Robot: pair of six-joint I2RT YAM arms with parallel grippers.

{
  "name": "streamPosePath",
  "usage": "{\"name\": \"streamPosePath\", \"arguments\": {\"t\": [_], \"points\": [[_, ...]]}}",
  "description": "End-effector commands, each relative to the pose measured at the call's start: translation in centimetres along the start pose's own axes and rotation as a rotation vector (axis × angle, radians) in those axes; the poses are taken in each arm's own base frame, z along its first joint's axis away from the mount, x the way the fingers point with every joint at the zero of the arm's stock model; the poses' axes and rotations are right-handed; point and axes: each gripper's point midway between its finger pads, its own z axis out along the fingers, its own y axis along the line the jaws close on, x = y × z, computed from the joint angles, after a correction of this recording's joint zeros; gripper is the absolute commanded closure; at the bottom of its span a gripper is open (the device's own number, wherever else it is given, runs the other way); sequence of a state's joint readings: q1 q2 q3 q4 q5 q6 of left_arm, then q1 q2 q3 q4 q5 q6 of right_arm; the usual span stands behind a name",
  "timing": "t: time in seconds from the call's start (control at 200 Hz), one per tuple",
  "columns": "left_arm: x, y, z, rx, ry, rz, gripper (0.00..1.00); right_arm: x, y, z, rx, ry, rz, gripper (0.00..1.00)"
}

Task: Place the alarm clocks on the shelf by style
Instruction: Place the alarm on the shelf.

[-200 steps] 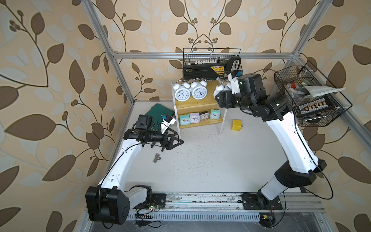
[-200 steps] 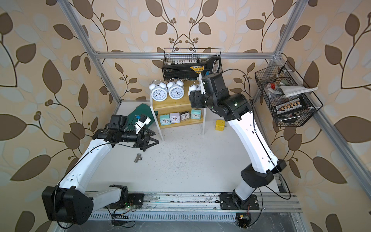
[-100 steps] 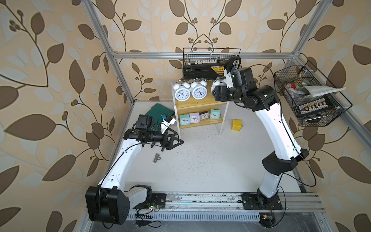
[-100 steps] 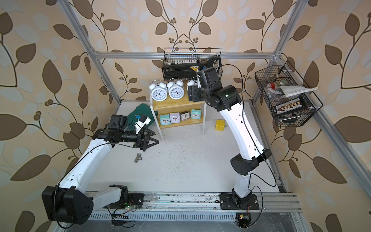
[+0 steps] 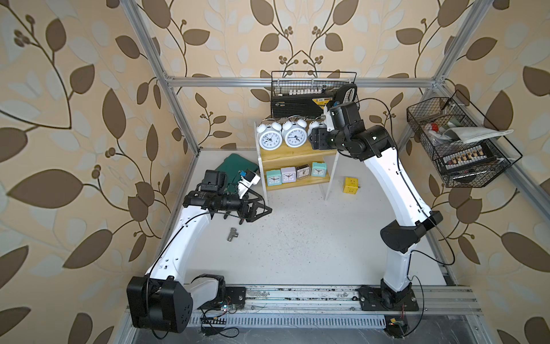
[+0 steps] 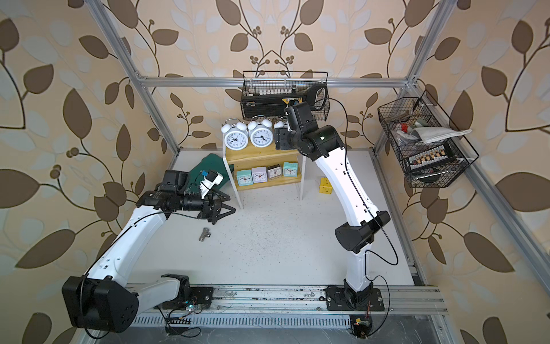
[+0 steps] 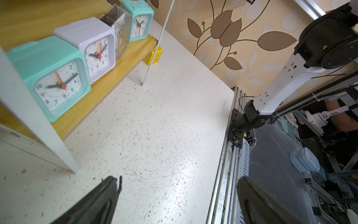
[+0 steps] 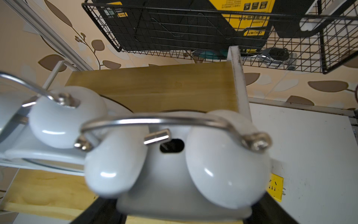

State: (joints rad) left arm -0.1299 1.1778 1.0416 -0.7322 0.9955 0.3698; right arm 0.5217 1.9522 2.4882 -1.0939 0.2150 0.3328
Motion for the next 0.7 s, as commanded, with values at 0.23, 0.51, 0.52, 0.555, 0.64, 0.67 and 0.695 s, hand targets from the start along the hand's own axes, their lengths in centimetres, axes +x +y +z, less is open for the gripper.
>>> {"name": "streamPosePath", "arguments": {"t": [0.23, 0.51, 0.52, 0.555, 0.64, 0.67, 0.695], "points": [[-0.9, -0.5, -0.7, 0.002, -0.030, 0.043, 0.01, -1.9, 0.0, 1.2, -0.017, -0.068, 0.045, 0.32], [-0.8, -0.4, -0.8, 0.001, -0.033, 0.040, 0.01, -1.9, -0.4, 2.0, -0.015, -0.062, 0.051, 0.29], [-0.8, -0.3, -0.8, 0.001, -0.034, 0.039, 0.01, -1.9, -0.4, 2.0, -0.014, -0.063, 0.053, 0.28], [-0.8, -0.3, -0.8, 0.000, -0.034, 0.039, 0.01, -1.9, -0.4, 2.0, -0.015, -0.062, 0.053, 0.28], [-0.8, -0.3, -0.8, 0.000, -0.035, 0.038, 0.01, -1.9, -0.3, 2.0, -0.021, -0.061, 0.051, 0.25], [-0.8, -0.3, -0.8, 0.002, -0.035, 0.037, 0.01, -1.9, -0.3, 2.0, -0.020, -0.061, 0.049, 0.24], [-0.8, -0.3, -0.8, 0.001, -0.036, 0.039, 0.01, -2.0, -0.4, 1.9, -0.021, -0.063, 0.048, 0.23]]}}
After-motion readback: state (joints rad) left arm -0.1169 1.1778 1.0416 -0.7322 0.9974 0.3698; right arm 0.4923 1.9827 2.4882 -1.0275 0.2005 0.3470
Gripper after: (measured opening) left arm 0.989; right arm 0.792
